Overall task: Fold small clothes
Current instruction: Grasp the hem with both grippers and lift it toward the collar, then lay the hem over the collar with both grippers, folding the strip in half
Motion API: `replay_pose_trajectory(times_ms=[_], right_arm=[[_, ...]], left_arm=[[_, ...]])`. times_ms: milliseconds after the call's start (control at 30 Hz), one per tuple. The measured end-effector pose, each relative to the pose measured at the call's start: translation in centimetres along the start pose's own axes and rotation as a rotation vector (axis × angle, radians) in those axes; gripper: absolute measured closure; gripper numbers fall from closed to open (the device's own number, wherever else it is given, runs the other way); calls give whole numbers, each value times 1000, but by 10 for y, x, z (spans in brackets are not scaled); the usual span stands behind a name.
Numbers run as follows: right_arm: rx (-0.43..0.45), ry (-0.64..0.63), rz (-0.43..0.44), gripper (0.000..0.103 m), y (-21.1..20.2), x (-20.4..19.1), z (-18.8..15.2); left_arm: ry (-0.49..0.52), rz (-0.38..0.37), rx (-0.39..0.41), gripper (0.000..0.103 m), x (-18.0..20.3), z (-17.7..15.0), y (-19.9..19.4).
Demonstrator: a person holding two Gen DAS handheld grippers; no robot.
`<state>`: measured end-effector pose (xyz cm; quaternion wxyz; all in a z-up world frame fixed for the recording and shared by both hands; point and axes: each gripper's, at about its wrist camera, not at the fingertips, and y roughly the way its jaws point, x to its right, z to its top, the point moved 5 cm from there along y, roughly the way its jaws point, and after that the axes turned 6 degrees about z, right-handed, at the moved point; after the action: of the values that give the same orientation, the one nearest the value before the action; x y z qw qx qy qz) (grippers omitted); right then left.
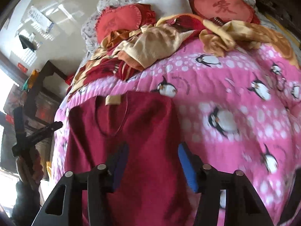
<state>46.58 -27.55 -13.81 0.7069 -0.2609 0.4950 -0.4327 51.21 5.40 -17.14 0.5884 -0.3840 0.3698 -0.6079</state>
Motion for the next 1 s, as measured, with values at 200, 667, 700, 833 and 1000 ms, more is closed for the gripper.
replay_pose_trajectory(times_ms=[200,667,700,833,1000], right_arm=[[-36,29,-65,58,30,21,30],[78,-27,-66,94,-29,-4,6],[100,-55,-55,94,-45,-13,-8],[149,-99,-54,94,-89,-39,-72],[140,-86,-36,94,-112,-59,-183]], left_arm=[[-12,-14,-52,60,11,15,30],[33,-76,122,95,0,-20,-84],[39,-94,144,94,-2,-39,-104],[70,-124,183,95,-12,-111,-158],[84,-91,93,95,-21,-223,-162]])
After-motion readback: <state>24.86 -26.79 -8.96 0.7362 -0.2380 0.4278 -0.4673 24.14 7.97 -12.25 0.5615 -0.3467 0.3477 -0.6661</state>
